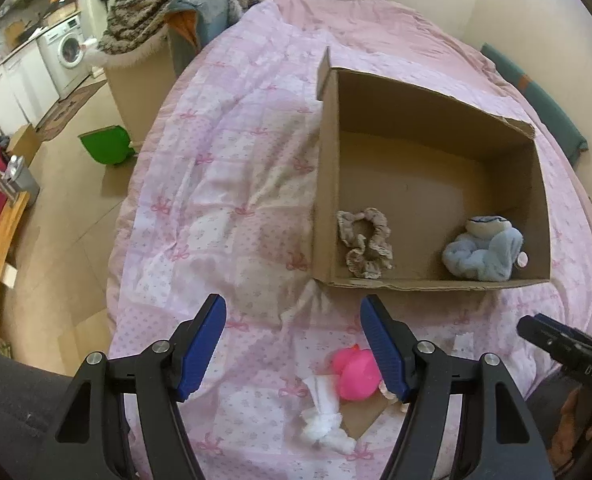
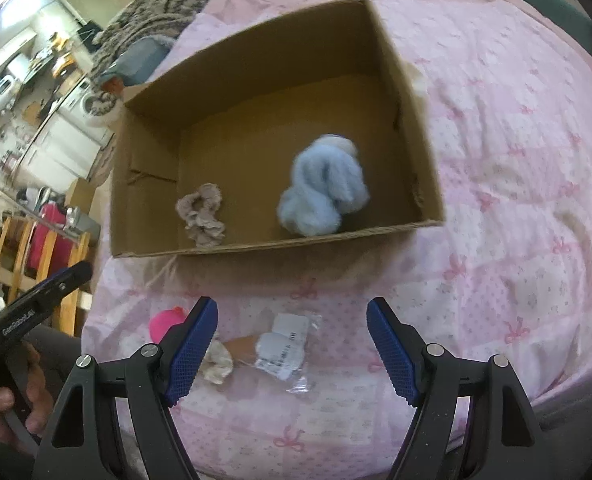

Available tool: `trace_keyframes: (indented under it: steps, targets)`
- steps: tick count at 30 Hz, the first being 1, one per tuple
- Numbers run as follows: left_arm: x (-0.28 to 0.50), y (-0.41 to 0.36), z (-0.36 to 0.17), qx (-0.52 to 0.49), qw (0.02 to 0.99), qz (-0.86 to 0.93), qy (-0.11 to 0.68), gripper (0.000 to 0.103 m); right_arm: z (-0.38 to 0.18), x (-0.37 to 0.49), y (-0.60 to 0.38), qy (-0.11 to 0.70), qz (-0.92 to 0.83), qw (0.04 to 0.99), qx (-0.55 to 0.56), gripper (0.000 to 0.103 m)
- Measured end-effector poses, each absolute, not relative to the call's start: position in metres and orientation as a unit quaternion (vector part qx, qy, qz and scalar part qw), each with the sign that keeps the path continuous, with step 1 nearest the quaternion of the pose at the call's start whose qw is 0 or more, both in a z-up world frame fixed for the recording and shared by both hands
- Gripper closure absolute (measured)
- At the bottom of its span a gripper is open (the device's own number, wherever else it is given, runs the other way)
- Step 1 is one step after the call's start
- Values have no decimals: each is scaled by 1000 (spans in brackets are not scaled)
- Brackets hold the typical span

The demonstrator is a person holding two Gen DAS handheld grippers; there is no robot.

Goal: Organize soft objects
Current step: 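Grasp the barcode plastic bag with the right tool while the left tool grasps the white cloth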

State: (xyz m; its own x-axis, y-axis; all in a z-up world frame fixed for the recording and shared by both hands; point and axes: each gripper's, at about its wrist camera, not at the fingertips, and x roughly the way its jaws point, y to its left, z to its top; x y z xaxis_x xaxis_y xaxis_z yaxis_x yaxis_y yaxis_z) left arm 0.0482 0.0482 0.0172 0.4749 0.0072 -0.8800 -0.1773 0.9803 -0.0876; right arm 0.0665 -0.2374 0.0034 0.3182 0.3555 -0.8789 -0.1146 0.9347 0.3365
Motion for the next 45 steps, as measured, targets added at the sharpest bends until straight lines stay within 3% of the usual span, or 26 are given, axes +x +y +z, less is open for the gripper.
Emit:
trace_keyframes:
  steps: [6, 9, 12, 22, 26, 39, 45]
  targets:
    - [47, 68, 14, -122, 846, 76, 514, 36, -16, 76, -258, 599, 119, 773, 173, 22]
    - [48, 69, 12, -124, 843, 80, 518, 36, -34, 78, -246, 636, 125, 747, 150, 22]
    - [49, 67, 10, -126, 839, 76, 524, 36, -49, 77, -226, 662, 142, 727, 117, 31]
    - [50, 56, 6, -111, 838, 66, 531, 36, -77, 79, -195, 692, 137, 705, 71, 32]
    - [50, 54, 2, -103, 835, 66, 536, 36, -77, 82, -196, 687, 123, 713, 61, 61]
    - [50, 66, -15, -115, 813, 82, 565, 36, -30, 83, -228, 599, 127, 778, 139, 62]
    - [51, 67, -41, -136, 776, 71, 612, 37, -31, 84, -226, 602, 131, 775, 141, 62]
